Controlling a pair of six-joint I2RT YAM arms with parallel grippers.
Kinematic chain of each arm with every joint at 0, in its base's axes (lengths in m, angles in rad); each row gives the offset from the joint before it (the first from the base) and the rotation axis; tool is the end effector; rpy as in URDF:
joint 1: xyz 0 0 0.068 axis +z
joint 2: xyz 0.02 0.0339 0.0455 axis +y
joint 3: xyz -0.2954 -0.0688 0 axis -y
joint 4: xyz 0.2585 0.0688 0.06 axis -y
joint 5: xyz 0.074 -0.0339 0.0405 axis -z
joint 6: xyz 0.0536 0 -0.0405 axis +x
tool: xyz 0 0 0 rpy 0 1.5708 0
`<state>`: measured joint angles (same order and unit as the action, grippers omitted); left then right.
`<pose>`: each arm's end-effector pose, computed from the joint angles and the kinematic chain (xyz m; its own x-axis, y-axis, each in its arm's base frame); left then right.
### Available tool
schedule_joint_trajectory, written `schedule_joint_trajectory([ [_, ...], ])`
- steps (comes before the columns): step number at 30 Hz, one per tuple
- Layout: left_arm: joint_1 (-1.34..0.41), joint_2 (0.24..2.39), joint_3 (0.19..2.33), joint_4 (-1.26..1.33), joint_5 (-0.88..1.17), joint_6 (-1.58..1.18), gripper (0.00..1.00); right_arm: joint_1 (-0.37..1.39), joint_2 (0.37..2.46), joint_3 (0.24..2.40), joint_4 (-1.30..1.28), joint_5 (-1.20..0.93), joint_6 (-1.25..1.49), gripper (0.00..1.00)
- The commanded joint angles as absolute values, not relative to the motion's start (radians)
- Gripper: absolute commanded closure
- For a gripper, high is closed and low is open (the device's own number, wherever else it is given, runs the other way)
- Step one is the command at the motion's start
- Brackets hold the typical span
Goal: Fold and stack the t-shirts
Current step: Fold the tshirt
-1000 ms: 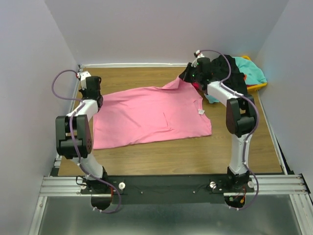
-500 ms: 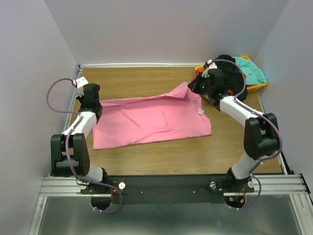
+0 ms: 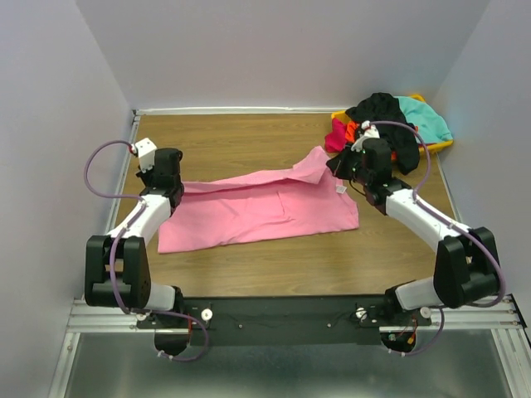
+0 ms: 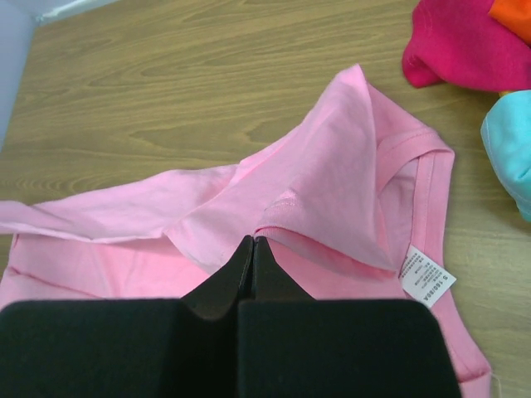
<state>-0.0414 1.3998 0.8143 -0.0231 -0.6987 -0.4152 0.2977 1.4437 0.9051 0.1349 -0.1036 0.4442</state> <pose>0.3139 0.0215 0.2460 -0.3228 -0.2958 -0.8991 -0.6839 0.7296 0.0056 0.3352 0.1086 0.2754 -0.5035 0.2926 -0.8129 -0.1841 0.8829 0.4319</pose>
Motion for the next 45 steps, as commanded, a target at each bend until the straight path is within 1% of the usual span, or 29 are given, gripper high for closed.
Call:
schedule_joint_trajectory([
  [1,-0.06,1.367,0.793,-0.113,-0.798,-0.501,1.0,0.311,1.371,0.85,0.124,-0.051,0.43,1.0],
  [3,-0.06,1.35,0.782,-0.139,-0.804,-0.528,1.0,0.318,1.349,0.831,0.115,-0.051,0.428,0.99],
  [5,-0.06,1.338,0.778,-0.175,-0.805,-0.551,0.98,0.328,1.333,0.799,0.112,-0.049,0.436,0.99],
  [6,-0.06,1.329,0.775,-0.182,-0.805,-0.57,0.94,0.334,1.324,0.787,0.112,-0.04,0.437,1.0],
  [7,-0.06,1.306,0.764,-0.189,-0.804,-0.577,0.79,0.345,1.31,0.773,0.113,-0.034,0.437,0.99],
  [8,-0.061,1.292,0.759,-0.201,-0.802,-0.583,0.71,0.351,1.299,0.749,0.112,-0.019,0.44,0.99],
  [9,-0.061,1.261,0.752,-0.21,-0.804,-0.604,0.58,0.366,1.284,0.73,0.112,-0.009,0.442,0.99],
  [10,-0.063,1.243,0.749,-0.222,-0.808,-0.613,0.53,0.373,1.273,0.715,0.113,-0.005,0.445,0.99],
  [11,-0.066,1.197,0.741,-0.242,-0.827,-0.639,0.44,0.379,1.263,0.68,0.114,0.005,0.451,1.0],
  [13,-0.075,1.143,0.73,-0.261,-0.848,-0.66,0.33,0.396,1.232,0.649,0.114,0.038,0.457,0.99],
  [14,-0.089,1.117,0.726,-0.262,-0.86,-0.67,0.24,0.402,1.226,0.619,0.114,0.063,0.457,1.0],
  [15,-0.095,1.059,0.715,-0.262,-0.877,-0.676,0.07,0.402,1.218,0.608,0.114,0.07,0.457,0.99],
  [16,-0.103,1.033,0.712,-0.261,-0.879,-0.68,0.07,0.403,1.21,0.595,0.112,0.081,0.459,0.93],
  [17,-0.112,1.01,0.707,-0.235,-0.879,-0.667,0.07,0.403,1.197,0.588,0.107,0.09,0.462,0.81],
  [18,-0.124,0.991,0.703,-0.218,-0.874,-0.654,0.07,0.405,1.192,0.58,0.106,0.109,0.463,0.67],
  [19,-0.149,0.971,0.701,-0.204,-0.87,-0.641,0.07,0.405,1.187,0.574,0.103,0.12,0.465,0.46],
  [21,-0.17,0.982,0.71,-0.163,-0.847,-0.6,0.07,0.406,1.169,0.569,0.1,0.129,0.465,0.33],
  [23,-0.179,1.006,0.716,-0.105,-0.801,-0.554,0.07,0.423,1.164,0.574,0.101,0.127,0.465,0.31],
  [24,-0.179,1.035,0.716,-0.078,-0.734,-0.537,0.07,0.436,1.164,0.578,0.103,0.124,0.46,0.31],
  [28,-0.181,1.109,0.716,-0.005,-0.614,-0.489,0.07,0.526,1.218,0.594,0.141,0.072,0.446,0.33],
  [30,-0.181,1.126,0.71,0.026,-0.597,-0.483,0.06,0.554,1.268,0.603,0.175,0.04,0.446,0.4],
  [31,-0.179,1.127,0.71,0.035,-0.591,-0.479,0.06,0.575,1.338,0.61,0.181,0.035,0.446,0.47],
  [33,-0.179,1.123,0.71,0.044,-0.577,-0.472,0.06,0.597,1.449,0.653,0.187,0.022,0.437,0.52],
  [38,-0.175,1.094,0.693,0.066,-0.54,-0.46,0.05,0.626,1.552,0.703,0.186,0.061,0.428,0.55],
  [45,-0.164,1.065,0.675,0.066,-0.538,-0.457,0.05,0.626,1.583,0.729,0.183,0.127,0.416,0.55],
])
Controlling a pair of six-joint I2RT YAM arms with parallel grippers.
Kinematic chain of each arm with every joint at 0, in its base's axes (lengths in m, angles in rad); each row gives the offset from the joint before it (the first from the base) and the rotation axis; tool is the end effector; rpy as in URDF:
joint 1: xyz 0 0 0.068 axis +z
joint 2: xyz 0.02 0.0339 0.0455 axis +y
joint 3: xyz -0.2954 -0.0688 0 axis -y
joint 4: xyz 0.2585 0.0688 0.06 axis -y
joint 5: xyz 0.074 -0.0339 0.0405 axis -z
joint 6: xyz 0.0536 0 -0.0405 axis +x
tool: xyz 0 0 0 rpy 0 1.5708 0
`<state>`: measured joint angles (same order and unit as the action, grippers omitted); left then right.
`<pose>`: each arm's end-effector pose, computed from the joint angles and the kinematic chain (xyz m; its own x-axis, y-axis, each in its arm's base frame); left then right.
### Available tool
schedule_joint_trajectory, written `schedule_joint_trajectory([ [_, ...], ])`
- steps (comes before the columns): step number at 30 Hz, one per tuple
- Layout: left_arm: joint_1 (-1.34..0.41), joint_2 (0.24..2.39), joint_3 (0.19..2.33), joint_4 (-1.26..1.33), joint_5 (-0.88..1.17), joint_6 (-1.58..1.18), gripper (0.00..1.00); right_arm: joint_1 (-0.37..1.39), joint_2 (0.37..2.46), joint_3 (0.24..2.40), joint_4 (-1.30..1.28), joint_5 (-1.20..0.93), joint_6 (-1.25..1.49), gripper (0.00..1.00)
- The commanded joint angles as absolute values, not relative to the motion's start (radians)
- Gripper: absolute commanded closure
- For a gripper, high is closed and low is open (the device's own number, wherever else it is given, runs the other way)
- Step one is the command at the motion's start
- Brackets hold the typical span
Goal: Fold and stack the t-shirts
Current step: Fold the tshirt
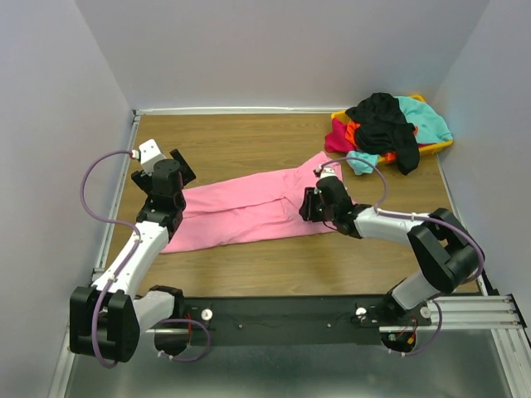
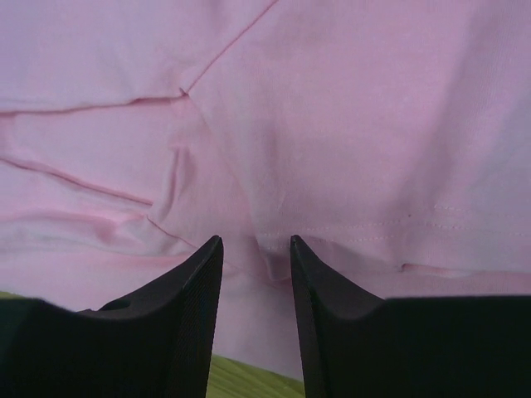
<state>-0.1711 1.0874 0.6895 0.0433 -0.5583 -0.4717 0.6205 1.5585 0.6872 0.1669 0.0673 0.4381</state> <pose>0.2574 -0.0157 0.2887 -0.1480 -0.3656 -0.9190 -0.4629 0.8467 -0.2623 0.2672 0.1865 0.1672 -0.7055 0.0160 -0.7085 -0.2641 0.9218 0.2838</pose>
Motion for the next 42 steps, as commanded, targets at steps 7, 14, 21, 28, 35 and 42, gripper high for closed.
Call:
schedule_joint_trajectory([
  [7,-0.164,1.051,0.663,0.061,-0.537,-0.456,0.04,0.626,1.626,0.749,0.158,0.15,0.417,0.57],
  [14,-0.164,1.045,0.66,0.061,-0.538,-0.456,0.04,0.626,1.643,0.755,0.127,0.156,0.41,0.67],
  [21,-0.164,1.043,0.66,0.06,-0.545,-0.456,0.04,0.626,1.649,0.808,0.1,0.129,0.406,0.96],
  [28,-0.164,1.037,0.657,0.06,-0.543,-0.456,0.05,0.626,1.583,0.836,0.058,0.068,0.426,0.99],
  [35,-0.164,1.034,0.655,0.061,-0.535,-0.456,0.05,0.624,1.569,0.83,0.026,0.095,0.437,0.91],
  [42,-0.164,1.028,0.655,0.061,-0.531,-0.457,0.04,0.6,1.525,0.839,0.003,0.193,0.433,0.42],
])
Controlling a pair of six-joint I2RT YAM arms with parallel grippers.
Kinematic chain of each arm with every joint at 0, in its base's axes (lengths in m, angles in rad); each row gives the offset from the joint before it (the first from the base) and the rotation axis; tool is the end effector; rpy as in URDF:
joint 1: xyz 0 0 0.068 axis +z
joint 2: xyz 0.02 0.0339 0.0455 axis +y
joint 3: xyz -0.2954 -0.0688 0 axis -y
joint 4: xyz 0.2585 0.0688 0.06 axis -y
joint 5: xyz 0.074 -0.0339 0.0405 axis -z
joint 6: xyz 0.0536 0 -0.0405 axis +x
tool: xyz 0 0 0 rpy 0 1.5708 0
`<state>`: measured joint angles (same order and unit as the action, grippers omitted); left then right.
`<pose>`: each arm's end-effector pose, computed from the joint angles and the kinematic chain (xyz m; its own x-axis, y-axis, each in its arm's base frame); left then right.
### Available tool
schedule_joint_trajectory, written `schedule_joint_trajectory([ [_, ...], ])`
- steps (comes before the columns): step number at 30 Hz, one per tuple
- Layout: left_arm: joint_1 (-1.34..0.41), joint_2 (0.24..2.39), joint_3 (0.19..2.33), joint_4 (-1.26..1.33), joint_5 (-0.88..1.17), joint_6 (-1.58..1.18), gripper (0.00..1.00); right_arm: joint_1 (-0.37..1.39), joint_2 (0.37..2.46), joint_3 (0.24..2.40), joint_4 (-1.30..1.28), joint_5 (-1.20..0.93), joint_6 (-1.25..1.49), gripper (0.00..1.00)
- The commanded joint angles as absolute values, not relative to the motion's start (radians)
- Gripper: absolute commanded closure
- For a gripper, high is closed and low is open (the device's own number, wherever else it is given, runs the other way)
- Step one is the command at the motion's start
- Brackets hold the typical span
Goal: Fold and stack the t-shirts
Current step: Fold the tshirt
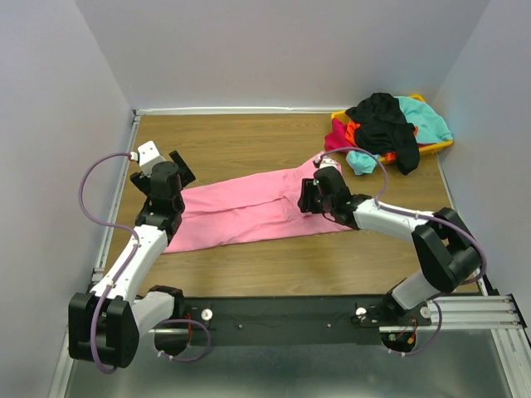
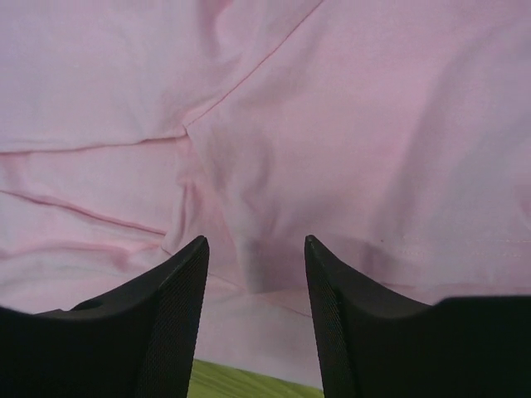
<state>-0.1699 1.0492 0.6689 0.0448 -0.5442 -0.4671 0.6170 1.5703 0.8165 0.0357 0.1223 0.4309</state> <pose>0.2494 -0.0146 0.2899 -0.1379 -0.3672 -0.9199 -0.4472 0.8518 -0.2730 0.2853 0.1944 0.1920 -0.6962 0.0144 -0.7177 -0.2295 0.9428 0.2416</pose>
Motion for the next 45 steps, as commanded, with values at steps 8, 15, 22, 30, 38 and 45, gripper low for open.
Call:
schedule_joint_trajectory([
  [8,-0.164,1.034,0.653,0.071,-0.512,-0.456,0.05,0.428,1.422,0.781,-0.048,0.219,0.426,0.44],
  [15,-0.164,1.06,0.658,0.075,-0.497,-0.457,0.05,0.324,1.419,0.735,-0.051,0.187,0.425,0.53],
  [22,-0.164,1.048,0.652,0.078,-0.494,-0.459,0.05,0.31,1.489,0.736,-0.054,0.164,0.426,0.59],
  [30,-0.164,1.052,0.652,0.08,-0.488,-0.459,0.05,0.307,1.542,0.744,-0.052,0.14,0.428,0.62],
  [38,-0.164,1.058,0.652,0.083,-0.48,-0.462,0.05,0.307,1.557,0.736,-0.051,0.112,0.433,0.64],
  [45,-0.164,1.054,0.652,0.081,-0.482,-0.462,0.05,0.305,1.572,0.741,-0.052,0.103,0.434,0.72],
])
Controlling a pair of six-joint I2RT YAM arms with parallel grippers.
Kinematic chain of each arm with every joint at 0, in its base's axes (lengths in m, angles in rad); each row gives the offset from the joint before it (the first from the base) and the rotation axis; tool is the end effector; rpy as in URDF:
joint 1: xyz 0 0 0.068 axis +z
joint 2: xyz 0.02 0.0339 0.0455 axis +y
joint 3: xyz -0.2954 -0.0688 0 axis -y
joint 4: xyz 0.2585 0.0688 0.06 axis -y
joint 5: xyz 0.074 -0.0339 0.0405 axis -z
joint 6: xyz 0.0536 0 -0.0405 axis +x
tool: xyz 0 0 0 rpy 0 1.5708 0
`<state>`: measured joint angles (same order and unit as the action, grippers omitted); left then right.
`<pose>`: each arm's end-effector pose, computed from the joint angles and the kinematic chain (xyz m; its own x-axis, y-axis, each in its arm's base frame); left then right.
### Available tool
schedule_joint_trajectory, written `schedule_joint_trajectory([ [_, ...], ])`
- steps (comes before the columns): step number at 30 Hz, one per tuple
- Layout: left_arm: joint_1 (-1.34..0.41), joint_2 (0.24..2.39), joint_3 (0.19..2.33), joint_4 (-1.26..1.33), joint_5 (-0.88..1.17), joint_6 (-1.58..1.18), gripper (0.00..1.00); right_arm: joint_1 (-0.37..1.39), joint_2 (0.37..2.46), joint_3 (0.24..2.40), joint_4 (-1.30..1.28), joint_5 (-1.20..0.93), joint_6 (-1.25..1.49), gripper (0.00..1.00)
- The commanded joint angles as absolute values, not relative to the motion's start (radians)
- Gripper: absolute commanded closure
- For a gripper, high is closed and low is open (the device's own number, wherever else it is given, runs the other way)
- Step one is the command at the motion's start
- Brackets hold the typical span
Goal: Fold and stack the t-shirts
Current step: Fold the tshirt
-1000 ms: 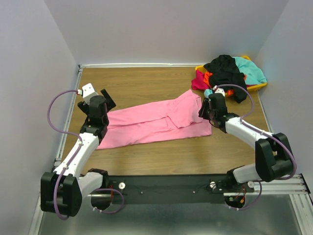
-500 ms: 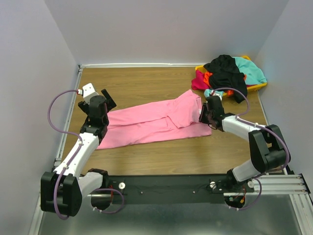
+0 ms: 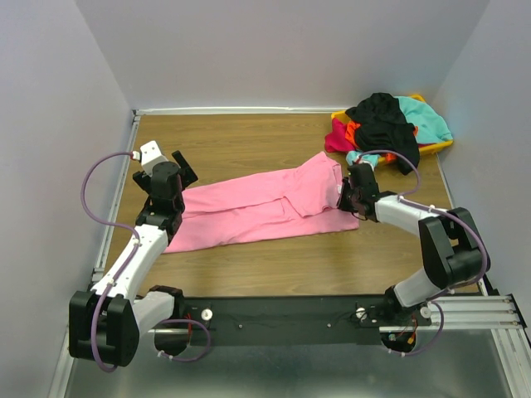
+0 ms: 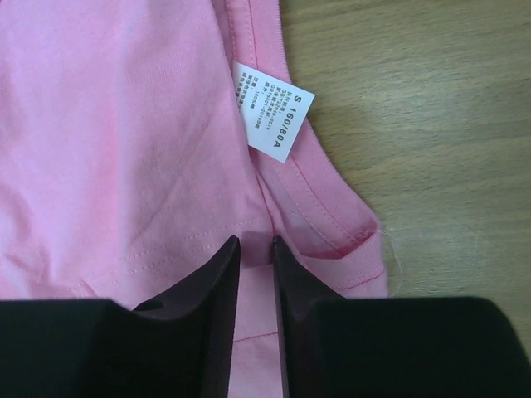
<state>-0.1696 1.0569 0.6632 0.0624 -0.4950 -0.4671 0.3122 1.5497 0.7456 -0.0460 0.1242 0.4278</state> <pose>0.2518 -0.0173 0.2876 -0.1538 -0.3757 -0.9139 -0.4071 0.8669 -0.2878 0.3068 0.0920 0.1687 -0.7448 0.1922 -0.6390 0.0901 0.9778 0.1891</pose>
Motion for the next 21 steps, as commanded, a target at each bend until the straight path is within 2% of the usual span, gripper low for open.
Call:
schedule_joint_trajectory([
  [1,-0.164,1.054,0.65,0.083,-0.482,-0.462,0.04,0.304,1.575,0.744,-0.054,0.101,0.434,0.76],
  [8,-0.164,1.052,0.652,0.083,-0.485,-0.462,0.05,0.304,1.536,0.73,-0.055,0.086,0.437,0.98],
  [14,-0.164,1.061,0.655,0.083,-0.482,-0.462,0.05,0.304,1.424,0.693,-0.075,0.104,0.44,0.99],
  [21,-0.164,1.054,0.658,0.083,-0.479,-0.462,0.05,0.304,1.402,0.701,-0.126,0.169,0.445,1.0],
])
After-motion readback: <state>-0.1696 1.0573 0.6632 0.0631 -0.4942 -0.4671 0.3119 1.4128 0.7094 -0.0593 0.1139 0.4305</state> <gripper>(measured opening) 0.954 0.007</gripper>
